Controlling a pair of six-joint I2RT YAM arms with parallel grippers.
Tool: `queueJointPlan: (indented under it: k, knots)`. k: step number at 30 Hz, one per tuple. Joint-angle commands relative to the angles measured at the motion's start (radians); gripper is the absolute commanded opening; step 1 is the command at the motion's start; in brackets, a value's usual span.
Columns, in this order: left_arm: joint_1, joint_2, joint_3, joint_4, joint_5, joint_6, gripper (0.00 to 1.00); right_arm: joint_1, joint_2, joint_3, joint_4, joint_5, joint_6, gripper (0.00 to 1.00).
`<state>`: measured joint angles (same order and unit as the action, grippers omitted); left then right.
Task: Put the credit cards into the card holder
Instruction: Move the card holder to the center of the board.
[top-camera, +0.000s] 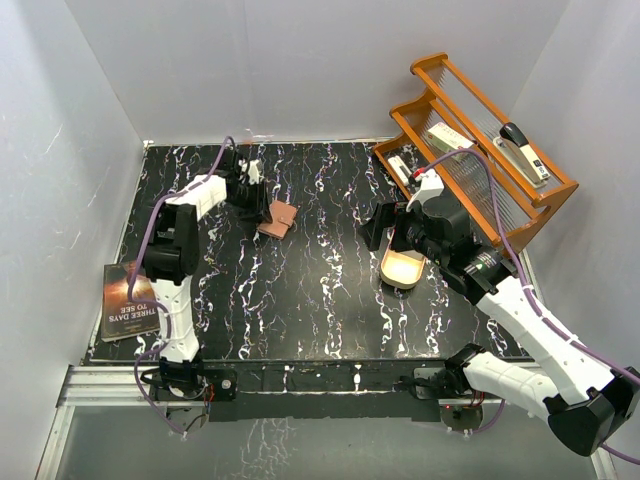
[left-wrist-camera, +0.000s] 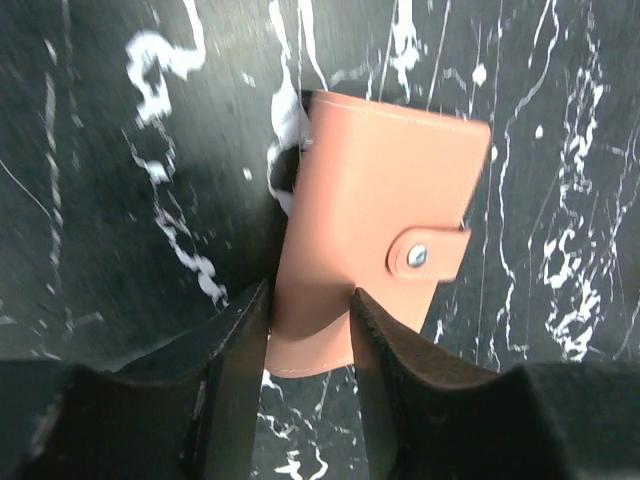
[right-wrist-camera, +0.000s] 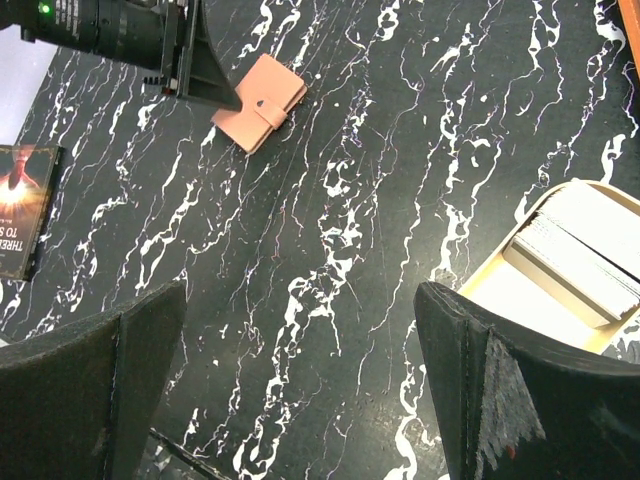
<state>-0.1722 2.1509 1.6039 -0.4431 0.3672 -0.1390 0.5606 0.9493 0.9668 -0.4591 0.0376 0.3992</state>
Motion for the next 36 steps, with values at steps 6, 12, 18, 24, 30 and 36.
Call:
queueJointPlan:
  k: [6,12,18,24,30,36]
  knots:
    - [-0.001,-0.202,-0.224,0.071,0.153,-0.121,0.14,-0.006,-0.010,0.003,0.021,0.007,0.032,0.97]
    - [-0.004,-0.300,-0.377,0.165,0.226,-0.224,0.00,-0.005,0.018,0.011,-0.029,0.001,0.118,0.89]
    - [-0.019,-0.419,-0.523,0.215,0.257,-0.318,0.00,-0.004,0.060,-0.018,-0.030,-0.058,0.202,0.64]
    - [-0.044,-0.563,-0.700,0.268,0.264,-0.402,0.00,0.002,0.112,-0.045,-0.023,-0.084,0.270,0.46]
    - [-0.052,-0.712,-0.847,0.303,0.267,-0.463,0.00,0.034,0.182,-0.061,-0.015,-0.071,0.319,0.42]
    - [-0.057,-0.806,-0.946,0.320,0.272,-0.496,0.00,0.131,0.283,-0.060,0.029,-0.041,0.372,0.41]
